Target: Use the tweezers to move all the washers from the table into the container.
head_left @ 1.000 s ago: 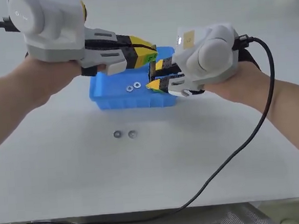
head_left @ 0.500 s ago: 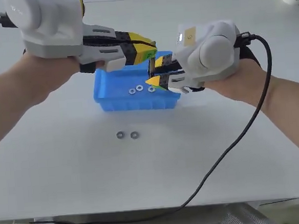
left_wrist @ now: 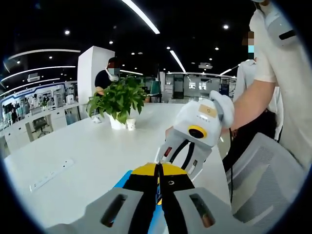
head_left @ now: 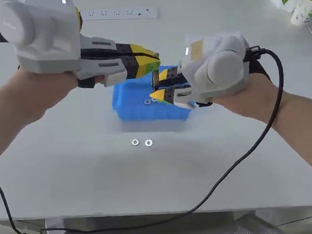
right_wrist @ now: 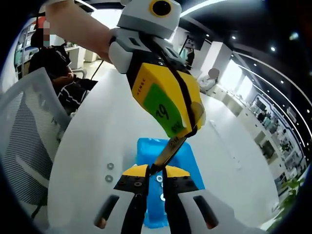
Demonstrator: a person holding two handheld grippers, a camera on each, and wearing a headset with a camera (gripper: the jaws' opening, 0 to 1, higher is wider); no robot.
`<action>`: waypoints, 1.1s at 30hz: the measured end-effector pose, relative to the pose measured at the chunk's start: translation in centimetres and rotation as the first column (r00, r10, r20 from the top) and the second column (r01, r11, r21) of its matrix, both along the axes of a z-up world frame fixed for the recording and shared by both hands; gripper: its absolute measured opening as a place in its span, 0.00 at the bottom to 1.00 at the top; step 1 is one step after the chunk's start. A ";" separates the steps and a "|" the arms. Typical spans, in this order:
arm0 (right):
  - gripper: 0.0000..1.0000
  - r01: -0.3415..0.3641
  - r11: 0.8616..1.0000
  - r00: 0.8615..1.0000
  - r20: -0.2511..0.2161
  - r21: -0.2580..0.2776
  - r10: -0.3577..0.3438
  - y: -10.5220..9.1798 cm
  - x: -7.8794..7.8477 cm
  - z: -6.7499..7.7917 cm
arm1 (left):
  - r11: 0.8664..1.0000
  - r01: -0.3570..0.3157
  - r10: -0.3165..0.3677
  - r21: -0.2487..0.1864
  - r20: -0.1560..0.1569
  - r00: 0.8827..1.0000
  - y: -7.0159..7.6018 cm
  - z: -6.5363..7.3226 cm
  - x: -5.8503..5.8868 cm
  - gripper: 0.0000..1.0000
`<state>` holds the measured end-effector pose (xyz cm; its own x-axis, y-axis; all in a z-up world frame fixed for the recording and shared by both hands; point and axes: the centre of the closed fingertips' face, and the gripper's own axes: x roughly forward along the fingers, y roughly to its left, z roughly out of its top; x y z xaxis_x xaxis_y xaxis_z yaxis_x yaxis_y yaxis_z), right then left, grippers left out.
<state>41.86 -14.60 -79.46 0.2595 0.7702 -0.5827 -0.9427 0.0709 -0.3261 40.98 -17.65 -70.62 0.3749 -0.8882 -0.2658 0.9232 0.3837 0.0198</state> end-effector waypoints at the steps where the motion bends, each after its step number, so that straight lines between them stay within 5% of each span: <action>1: 0.12 -0.006 1.000 1.000 0.001 -0.005 0.006 0.1 -0.4 0.1 | 1.000 -0.003 0.003 -0.001 -0.001 1.000 0.2 0.2 -0.4 0.03; 16: 0.12 -0.003 1.000 1.000 -0.029 -0.007 0.003 1.2 -4.3 -0.4 | 1.000 0.012 -0.012 0.000 -0.019 1.000 1.1 -0.3 -4.0 0.04; 33: 0.12 0.001 1.000 0.996 -0.088 0.005 -0.001 2.1 -7.3 -5.1 | 0.997 0.074 -0.074 0.002 -0.073 0.995 2.2 -5.3 -6.8 0.04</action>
<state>34.58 -12.45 -84.58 0.2083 0.7728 -0.5995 -0.9676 0.0734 -0.2416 34.20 -15.47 -75.93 0.2877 -0.9115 -0.2941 0.9481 0.3145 -0.0471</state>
